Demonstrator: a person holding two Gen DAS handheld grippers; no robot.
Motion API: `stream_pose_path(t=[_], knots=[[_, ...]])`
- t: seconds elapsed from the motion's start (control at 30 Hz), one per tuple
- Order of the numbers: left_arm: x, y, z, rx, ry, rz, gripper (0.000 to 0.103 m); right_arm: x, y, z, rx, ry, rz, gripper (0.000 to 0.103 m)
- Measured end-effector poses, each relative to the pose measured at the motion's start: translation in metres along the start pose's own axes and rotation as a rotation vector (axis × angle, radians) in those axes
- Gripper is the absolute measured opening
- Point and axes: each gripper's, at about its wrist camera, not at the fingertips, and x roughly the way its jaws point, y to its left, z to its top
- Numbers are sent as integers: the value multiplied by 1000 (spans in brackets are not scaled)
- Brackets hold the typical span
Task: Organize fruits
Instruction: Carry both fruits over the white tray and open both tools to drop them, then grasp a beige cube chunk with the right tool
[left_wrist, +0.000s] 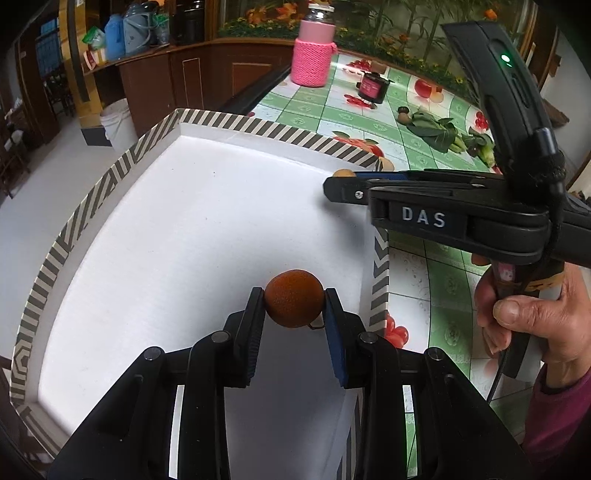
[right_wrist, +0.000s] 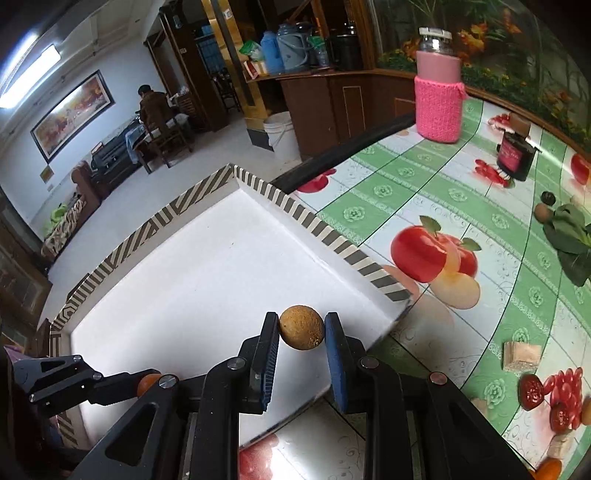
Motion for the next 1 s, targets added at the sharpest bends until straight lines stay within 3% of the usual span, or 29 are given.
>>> stream_pose_path(t=[0.2,0.4,0.57,0.7,0.73,0.87,1.0], knots=[[5,7,7,-38,36,16,31,14,5,3,-12,39,-48,25],[4,12,10,-41,28,-4,31,-3,1,5,37,-23,-30,25],[-11,10,13,-28,-66,42,31,-60,5,-8,21,-178,-86,25],[-25,3,16,-14,-136,34,31,-104,0,-32,49,-313,-116,25],[-28,0,15,-10,-150,29,31,-112,-3,-40,57,-328,-109,25],[-37,-19,14,22,-222,41,31,-114,-14,-64,113,-234,-57,25],[-38,-44,13,58,-252,27,31,-136,-20,-98,135,-305,-129,25]])
